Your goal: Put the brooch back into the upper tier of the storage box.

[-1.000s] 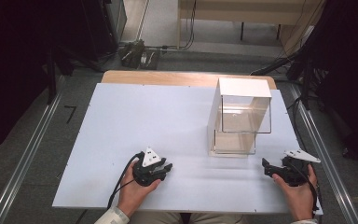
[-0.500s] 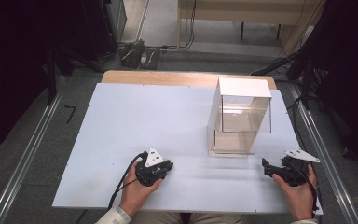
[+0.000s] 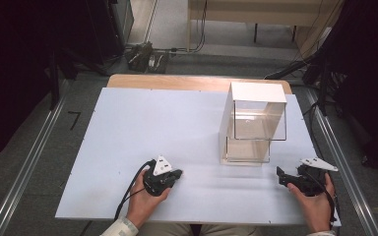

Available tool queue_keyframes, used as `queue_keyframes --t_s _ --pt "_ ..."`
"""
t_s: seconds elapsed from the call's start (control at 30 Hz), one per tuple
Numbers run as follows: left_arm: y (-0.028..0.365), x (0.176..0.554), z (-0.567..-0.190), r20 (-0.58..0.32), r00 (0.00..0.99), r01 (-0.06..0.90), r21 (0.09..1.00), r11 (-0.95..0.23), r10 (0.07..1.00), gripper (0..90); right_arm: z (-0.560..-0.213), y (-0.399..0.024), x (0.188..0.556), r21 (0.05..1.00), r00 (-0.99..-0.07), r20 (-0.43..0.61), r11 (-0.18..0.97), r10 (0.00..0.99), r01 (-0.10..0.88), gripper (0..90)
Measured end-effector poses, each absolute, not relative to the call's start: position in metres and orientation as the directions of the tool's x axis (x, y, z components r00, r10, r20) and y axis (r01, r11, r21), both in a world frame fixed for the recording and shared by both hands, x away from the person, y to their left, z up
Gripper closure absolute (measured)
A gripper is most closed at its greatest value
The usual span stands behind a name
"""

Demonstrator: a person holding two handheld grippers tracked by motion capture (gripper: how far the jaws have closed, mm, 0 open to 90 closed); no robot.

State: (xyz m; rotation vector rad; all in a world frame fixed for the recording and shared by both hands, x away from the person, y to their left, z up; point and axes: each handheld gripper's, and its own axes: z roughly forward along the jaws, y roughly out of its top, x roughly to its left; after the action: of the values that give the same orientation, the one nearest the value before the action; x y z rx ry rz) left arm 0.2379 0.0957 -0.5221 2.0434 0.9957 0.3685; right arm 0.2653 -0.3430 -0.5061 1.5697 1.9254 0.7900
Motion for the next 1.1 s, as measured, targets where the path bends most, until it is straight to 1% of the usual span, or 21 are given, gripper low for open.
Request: queue_keyframes --t_s 0.43,1.1 --pt "0.096 0.238 -0.521 -0.094 0.649 0.523 0.776 -0.354 0.755 90.0 -0.506 -0.343 0.265 0.723 -0.185 -0.037 0.154 0.982 0.674 5.9" --pt "0.100 0.233 -0.503 -0.155 0.648 0.516 0.810 -0.280 0.745 90.0 -0.506 -0.343 0.265 0.722 -0.184 -0.036 0.153 0.982 0.674 5.9"
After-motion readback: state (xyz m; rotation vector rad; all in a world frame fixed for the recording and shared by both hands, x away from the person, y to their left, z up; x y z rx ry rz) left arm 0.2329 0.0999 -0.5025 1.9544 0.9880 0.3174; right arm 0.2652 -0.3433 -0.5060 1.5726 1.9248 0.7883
